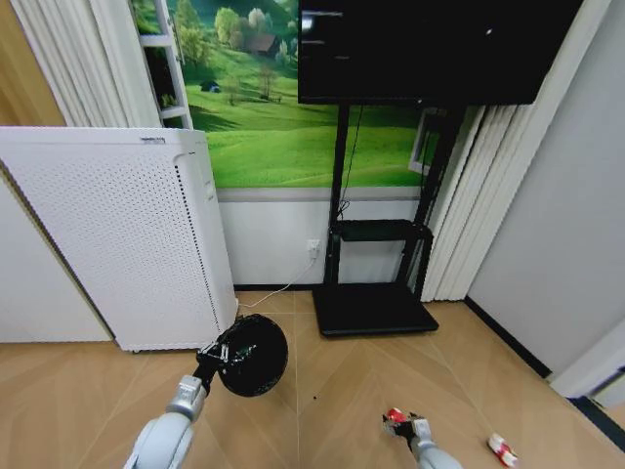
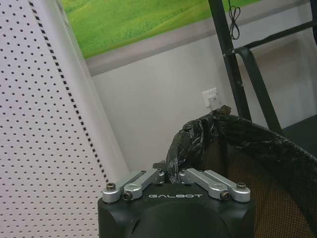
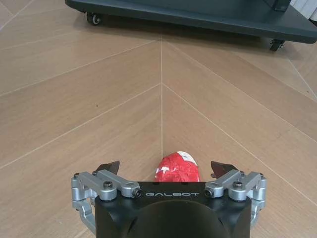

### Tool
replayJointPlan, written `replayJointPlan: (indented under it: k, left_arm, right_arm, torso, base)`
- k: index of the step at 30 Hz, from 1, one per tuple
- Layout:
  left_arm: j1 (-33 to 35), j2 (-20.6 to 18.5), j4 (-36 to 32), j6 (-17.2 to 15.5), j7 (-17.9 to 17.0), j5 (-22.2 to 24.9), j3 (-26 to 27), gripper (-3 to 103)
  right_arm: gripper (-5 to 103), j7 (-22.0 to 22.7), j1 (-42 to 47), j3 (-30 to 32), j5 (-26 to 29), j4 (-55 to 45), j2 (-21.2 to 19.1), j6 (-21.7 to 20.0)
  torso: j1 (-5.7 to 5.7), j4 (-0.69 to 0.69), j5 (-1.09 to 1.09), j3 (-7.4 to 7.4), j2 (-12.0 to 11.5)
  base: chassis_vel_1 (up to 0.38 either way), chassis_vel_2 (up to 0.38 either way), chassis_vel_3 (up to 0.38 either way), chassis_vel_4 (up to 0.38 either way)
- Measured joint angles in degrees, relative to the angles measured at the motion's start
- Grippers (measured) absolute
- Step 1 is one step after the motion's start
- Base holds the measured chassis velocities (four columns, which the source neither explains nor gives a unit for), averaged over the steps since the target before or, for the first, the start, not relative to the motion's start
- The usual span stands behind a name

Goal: Pick up the trash bin and place the garbage on the floor into it.

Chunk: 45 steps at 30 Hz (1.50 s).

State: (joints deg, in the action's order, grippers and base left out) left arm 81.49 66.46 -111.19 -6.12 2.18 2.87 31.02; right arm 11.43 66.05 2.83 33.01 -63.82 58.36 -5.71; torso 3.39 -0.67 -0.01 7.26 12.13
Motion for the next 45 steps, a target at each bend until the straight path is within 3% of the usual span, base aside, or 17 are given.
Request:
replayJointPlan:
  k: [7,15,33,40,43,45]
  left_arm:
    - [0.2,-1.8,0.0,0.0,0.0,0.9,0.8,7]
    - [0.0,-1.3,0.3,-0.1,0.0,0.8,-0.3,7]
    - [-0.1,-0.6,1.4,0.9,0.0,0.3,-1.2,7]
    - [-0.1,-0.4,1.8,1.3,0.0,0.2,-1.3,7]
    - [-0.2,-0.4,2.0,1.5,0.0,0.1,-1.3,7]
    - [-0.3,-0.3,2.1,1.5,0.0,0.1,-1.4,7]
  right_arm:
    - [100,-0.1,-3.4,-1.7,-0.7,5.1,2.0,0.2]
    - [100,-1.2,-6.1,-1.5,-3.2,12.6,5.7,1.1]
    - [103,-2.0,-7.5,0.6,-5.8,19.1,7.4,2.4]
    - [89,-2.6,-8.5,0.9,-6.5,20.7,8.7,2.5]
    - [73,-3.0,-8.6,1.0,-6.8,20.9,8.9,2.5]
    - [67,-3.1,-8.6,1.0,-6.8,20.9,8.9,2.5]
  torso:
    - [0.0,0.0,0.0,0.0,0.0]
    - [0.0,0.0,0.01,0.0,0.0]
    - [0.0,-0.01,0.0,0.0,0.0]
    - [0.0,0.0,-0.04,-0.02,0.0]
    - [0.0,0.02,0.0,-0.02,0.0]
    - [-0.01,0.02,0.01,-0.02,0.0]
  base:
    - [0.0,0.0,0.0,0.0]
    - [0.0,0.0,0.0,0.0]
    - [0.0,0.0,0.0,0.0]
    - [0.0,0.0,0.0,0.0]
    - [0.0,0.0,0.0,0.0]
    - [0.0,0.0,0.0,0.0]
